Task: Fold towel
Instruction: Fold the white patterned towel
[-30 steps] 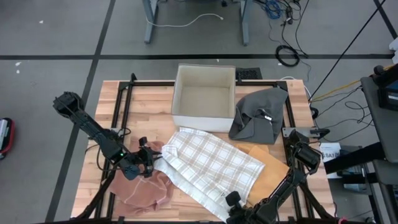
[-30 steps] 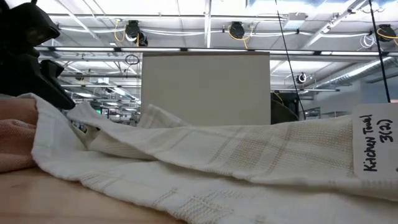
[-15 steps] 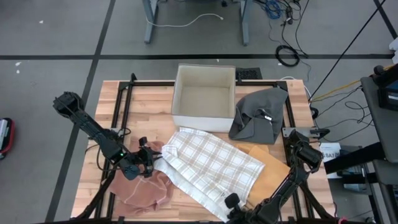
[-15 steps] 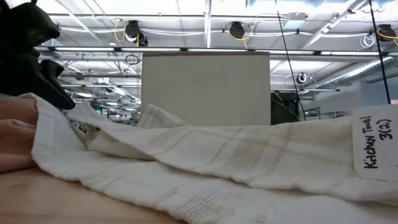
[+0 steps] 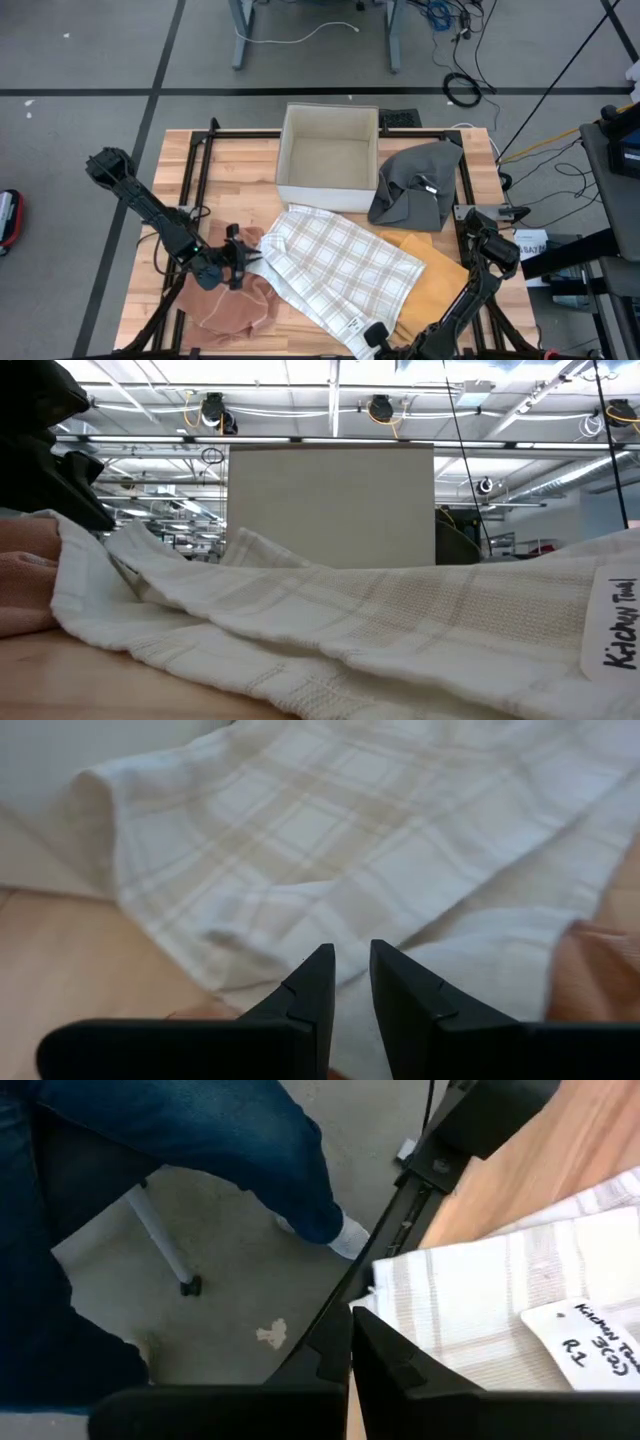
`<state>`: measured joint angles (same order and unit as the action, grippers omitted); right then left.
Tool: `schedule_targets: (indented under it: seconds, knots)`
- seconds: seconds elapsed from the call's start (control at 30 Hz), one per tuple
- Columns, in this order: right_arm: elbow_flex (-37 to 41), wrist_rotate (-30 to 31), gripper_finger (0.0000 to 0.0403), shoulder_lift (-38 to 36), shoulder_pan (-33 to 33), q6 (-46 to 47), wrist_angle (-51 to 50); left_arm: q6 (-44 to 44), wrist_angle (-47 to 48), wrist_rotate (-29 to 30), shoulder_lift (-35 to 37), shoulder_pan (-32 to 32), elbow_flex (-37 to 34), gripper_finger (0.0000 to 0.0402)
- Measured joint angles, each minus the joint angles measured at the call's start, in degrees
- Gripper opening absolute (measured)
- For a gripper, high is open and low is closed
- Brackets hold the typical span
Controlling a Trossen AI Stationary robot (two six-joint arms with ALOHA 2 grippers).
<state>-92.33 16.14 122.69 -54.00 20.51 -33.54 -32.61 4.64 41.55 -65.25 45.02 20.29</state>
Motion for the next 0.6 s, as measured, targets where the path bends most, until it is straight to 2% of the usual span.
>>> schedule_targets:
  seconds: [0.23, 0.5, 0.6]
  knots:
    - [0.0, 1.7, 0.0007, 0.3, 0.6, -1.2, 0.4, 2.2, -1.7, -1.9, 0.0, 0.0, 0.0, 0.0074]
    - [0.0, 1.6, 0.0119, 3.0, 2.0, -1.2, 3.2, 2.3, -1.7, -1.9, 0.0, 0.0, 0.0, 0.0074]
    - [0.1, 2.2, 0.0140, 3.0, 2.5, -0.5, 3.7, 2.1, -1.7, -1.9, 0.0, 0.0, 0.0, 0.0074]
